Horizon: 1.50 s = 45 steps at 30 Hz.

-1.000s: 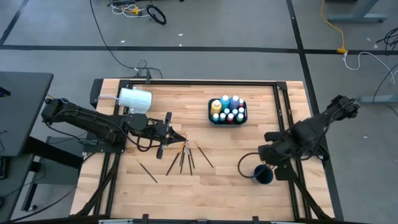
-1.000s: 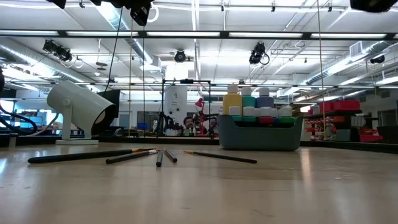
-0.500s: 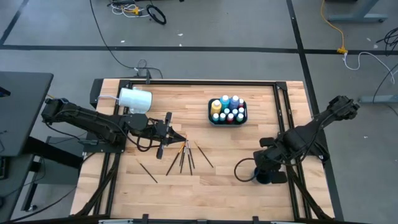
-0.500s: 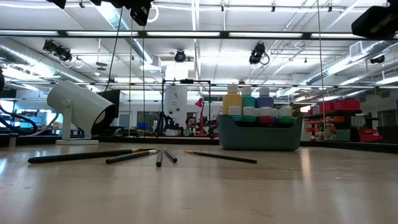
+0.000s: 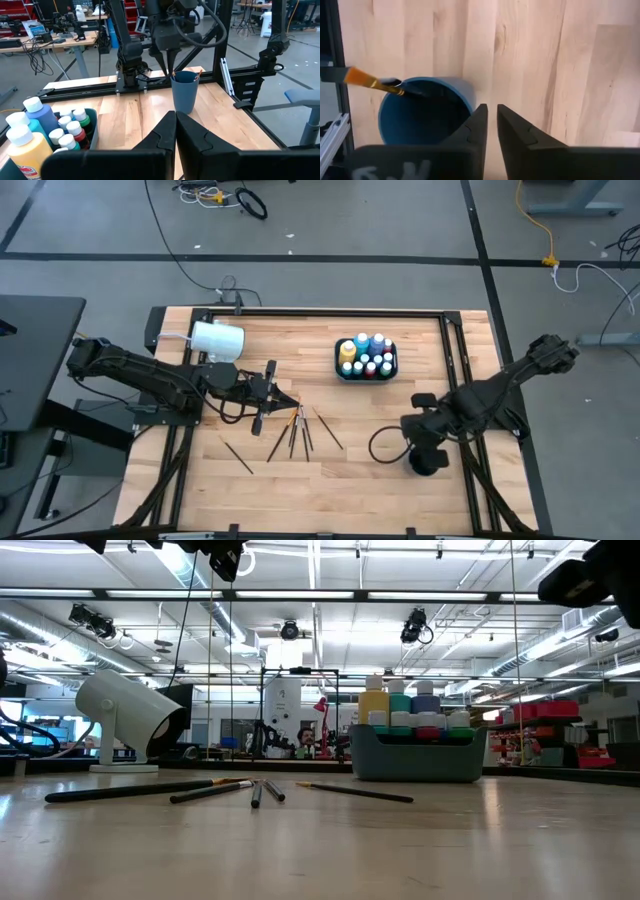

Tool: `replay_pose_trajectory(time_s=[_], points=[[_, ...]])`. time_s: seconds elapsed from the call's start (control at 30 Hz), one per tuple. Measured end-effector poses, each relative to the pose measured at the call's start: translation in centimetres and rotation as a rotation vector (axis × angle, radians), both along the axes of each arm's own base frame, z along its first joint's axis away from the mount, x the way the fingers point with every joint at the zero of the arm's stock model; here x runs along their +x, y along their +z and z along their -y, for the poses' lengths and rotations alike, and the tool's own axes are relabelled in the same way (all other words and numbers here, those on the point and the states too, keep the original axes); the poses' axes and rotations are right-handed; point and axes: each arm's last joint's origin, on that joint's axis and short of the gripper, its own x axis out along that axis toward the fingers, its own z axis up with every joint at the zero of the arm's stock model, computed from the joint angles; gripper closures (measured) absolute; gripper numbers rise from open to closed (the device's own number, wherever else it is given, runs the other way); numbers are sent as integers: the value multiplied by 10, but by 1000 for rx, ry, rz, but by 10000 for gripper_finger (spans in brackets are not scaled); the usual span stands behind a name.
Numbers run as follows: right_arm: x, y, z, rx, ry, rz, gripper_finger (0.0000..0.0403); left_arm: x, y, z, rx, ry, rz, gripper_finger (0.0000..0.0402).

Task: Pick & Place Paint Supplies
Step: Move the cup to the center of the table

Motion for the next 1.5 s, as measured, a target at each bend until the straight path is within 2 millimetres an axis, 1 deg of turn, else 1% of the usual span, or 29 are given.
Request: replay_pose_trajectory(time_s=[0.17, 0.37, 0.5, 0.63, 0.8, 0.9, 1.0, 1.1, 1.13, 1.17, 1.23, 1.33, 1.5], points=[[3, -4, -2, 37, 9, -44, 320, 0, 0, 0, 0, 0, 0, 386], [8, -12, -5, 11, 24, -78, 281, 0, 0, 0, 0, 0, 0, 386], [12, -19, -7, -16, 43, -122, 266, 0, 0, 0, 0, 0, 0, 386], [15, -26, -11, 5, 78, -169, 264, 0, 0, 0, 0, 0, -1, 386], [20, -34, -13, -21, 139, -191, 272, 0, 0, 0, 0, 0, 0, 386], [22, -37, -14, -26, 149, -204, 291, 0, 0, 0, 0, 0, 0, 386], [24, -40, -16, -8, 153, -218, 329, 0, 0, 0, 0, 0, 0, 386], [26, -40, -19, 53, 162, -213, 380, 0, 0, 0, 0, 0, 0, 386], [27, -39, -20, 77, 171, -212, 390, 0, 0, 0, 0, 0, 0, 386], [28, -38, -20, 87, 178, -209, 393, 0, 0, 0, 0, 0, 0, 386], [29, -34, -21, 88, 182, -197, 387, 0, 0, 0, -1, 0, 4, 386], [35, -24, -19, 65, 189, -140, 391, 0, 1, 0, -3, 0, 16, 386], [51, -3, -7, -3, 201, -18, 396, 0, 2, 0, -3, 0, 17, 386]])
